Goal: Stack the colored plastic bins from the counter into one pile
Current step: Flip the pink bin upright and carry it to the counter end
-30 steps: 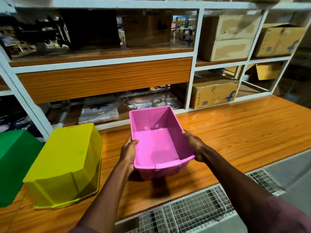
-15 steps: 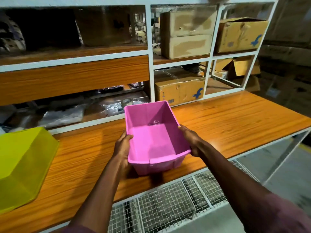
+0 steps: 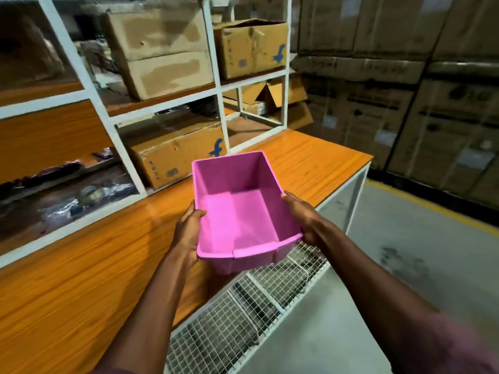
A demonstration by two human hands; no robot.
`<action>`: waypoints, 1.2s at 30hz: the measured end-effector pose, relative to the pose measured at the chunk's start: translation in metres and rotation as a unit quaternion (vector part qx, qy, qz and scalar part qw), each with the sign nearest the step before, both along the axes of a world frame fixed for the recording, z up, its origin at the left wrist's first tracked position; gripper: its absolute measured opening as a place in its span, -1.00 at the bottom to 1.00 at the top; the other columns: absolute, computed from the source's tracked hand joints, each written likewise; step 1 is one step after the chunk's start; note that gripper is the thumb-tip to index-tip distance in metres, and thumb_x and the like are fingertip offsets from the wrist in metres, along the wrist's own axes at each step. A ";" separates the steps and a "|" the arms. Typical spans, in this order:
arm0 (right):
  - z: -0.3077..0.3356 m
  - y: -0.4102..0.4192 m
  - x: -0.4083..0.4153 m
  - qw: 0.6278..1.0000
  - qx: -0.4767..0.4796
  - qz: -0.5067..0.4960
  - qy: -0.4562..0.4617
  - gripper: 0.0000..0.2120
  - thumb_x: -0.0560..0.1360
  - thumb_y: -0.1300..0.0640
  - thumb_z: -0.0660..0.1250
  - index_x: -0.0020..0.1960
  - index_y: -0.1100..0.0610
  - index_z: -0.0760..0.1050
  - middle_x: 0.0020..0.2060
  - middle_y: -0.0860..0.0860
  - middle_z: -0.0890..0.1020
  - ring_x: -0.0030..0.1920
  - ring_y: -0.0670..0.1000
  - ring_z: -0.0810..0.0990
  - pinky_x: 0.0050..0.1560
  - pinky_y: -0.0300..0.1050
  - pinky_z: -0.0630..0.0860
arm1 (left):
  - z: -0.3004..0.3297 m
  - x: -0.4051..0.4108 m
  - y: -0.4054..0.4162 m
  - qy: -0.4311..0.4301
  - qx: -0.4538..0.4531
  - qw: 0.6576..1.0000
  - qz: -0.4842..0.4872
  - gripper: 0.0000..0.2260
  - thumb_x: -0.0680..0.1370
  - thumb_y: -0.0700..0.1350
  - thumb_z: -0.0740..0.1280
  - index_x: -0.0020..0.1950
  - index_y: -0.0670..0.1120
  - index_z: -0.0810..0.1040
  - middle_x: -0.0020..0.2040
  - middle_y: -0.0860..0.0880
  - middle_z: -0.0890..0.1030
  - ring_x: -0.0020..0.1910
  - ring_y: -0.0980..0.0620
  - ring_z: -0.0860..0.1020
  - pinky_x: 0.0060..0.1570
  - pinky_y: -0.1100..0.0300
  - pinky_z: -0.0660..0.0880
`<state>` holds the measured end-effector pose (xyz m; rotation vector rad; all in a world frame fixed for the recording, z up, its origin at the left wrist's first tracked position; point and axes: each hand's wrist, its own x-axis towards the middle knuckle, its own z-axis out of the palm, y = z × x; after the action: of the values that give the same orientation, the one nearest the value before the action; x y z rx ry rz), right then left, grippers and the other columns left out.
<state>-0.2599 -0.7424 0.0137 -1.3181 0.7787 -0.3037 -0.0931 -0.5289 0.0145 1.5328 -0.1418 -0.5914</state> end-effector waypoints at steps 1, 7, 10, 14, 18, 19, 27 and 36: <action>0.000 -0.010 -0.007 1.000 -0.001 -0.015 0.002 -0.72 0.76 -0.01 0.07 0.06 -0.10 0.55 -0.24 -0.08 0.76 -0.15 0.06 0.74 -0.20 -0.01 0.72 | -0.003 0.001 -0.016 0.011 -0.003 1.000 -0.022 -0.46 0.37 0.06 0.36 0.35 -0.03 0.55 0.17 -0.15 0.69 0.11 -0.27 0.65 0.15 -0.29 0.56; -0.005 -0.065 -0.039 0.994 -0.015 -0.110 -0.008 -0.71 0.74 -0.06 0.11 0.33 -0.07 0.53 -0.08 0.00 0.77 -0.02 0.14 0.76 0.01 0.16 0.71 | -0.034 0.016 -0.107 0.025 -0.004 0.992 -0.124 -0.40 0.21 0.18 0.41 0.23 0.03 0.58 0.14 -0.16 0.70 0.13 -0.31 0.64 0.14 -0.40 0.52; -0.005 -0.086 -0.053 0.989 -0.005 -0.145 0.001 -0.67 0.74 -0.08 0.11 0.40 -0.08 0.52 0.07 0.07 0.75 0.05 0.18 0.75 0.11 0.23 0.68 | -0.034 0.010 -0.146 0.033 -0.007 0.987 -0.157 -0.38 0.22 0.17 0.41 0.26 0.02 0.57 0.14 -0.17 0.70 0.10 -0.29 0.66 0.13 -0.40 0.53; -0.008 -0.121 -0.071 0.980 0.002 -0.197 0.006 -0.70 0.75 -0.04 0.10 0.32 -0.07 0.56 -0.05 0.00 0.78 -0.11 0.08 0.77 -0.12 0.02 0.72 | -0.019 -0.013 -0.191 0.024 0.002 0.985 -0.172 -0.69 0.44 0.06 0.35 0.11 -0.05 0.60 0.09 -0.20 0.71 0.00 -0.23 0.67 0.11 -0.20 0.57; -0.009 -0.161 -0.088 0.977 -0.002 -0.214 0.019 -0.73 0.75 -0.04 0.10 0.13 -0.08 0.59 -0.27 -0.09 0.77 -0.31 -0.01 0.75 -0.36 -0.13 0.64 | -0.015 -0.028 -0.235 0.014 0.006 0.984 -0.179 -0.65 0.55 -0.03 0.30 0.30 -0.11 0.56 0.06 -0.18 0.71 -0.13 -0.16 0.66 -0.17 0.06 0.59; -0.009 -0.172 -0.090 0.976 -0.002 -0.217 0.020 -0.73 0.75 -0.04 0.11 0.13 -0.08 0.59 -0.27 -0.10 0.77 -0.30 -0.01 0.75 -0.35 -0.12 0.65 | -0.015 -0.032 -0.246 0.008 0.003 0.985 -0.175 -0.68 0.57 -0.05 0.29 0.30 -0.09 0.56 0.03 -0.15 0.72 -0.15 -0.16 0.66 -0.23 0.09 0.60; -0.008 -0.284 -0.095 0.983 -0.006 -0.181 0.029 -0.69 0.74 -0.09 0.11 0.32 -0.10 0.58 -0.05 0.01 0.78 -0.11 0.12 0.76 -0.12 0.04 0.69 | -0.014 -0.058 -0.339 -0.010 0.007 0.992 -0.122 -0.69 0.61 -0.12 0.29 0.34 -0.13 0.57 0.02 -0.15 0.72 -0.17 -0.15 0.66 -0.18 -0.04 0.65; 0.015 -0.408 -0.075 0.993 -0.015 -0.111 0.029 -0.69 0.74 -0.03 0.16 0.31 0.04 0.59 -0.27 -0.06 0.76 -0.33 0.00 0.74 -0.38 -0.14 0.63 | -0.003 -0.071 -0.437 0.009 -0.047 0.999 -0.026 -0.65 0.60 -0.21 0.26 0.38 -0.01 0.55 0.08 -0.10 0.69 -0.12 -0.15 0.64 -0.10 -0.06 0.64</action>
<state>-0.3346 -1.1507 0.0289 -1.2746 0.9746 -0.4571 -0.1636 -0.9656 0.0113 1.4355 -0.1932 -0.6302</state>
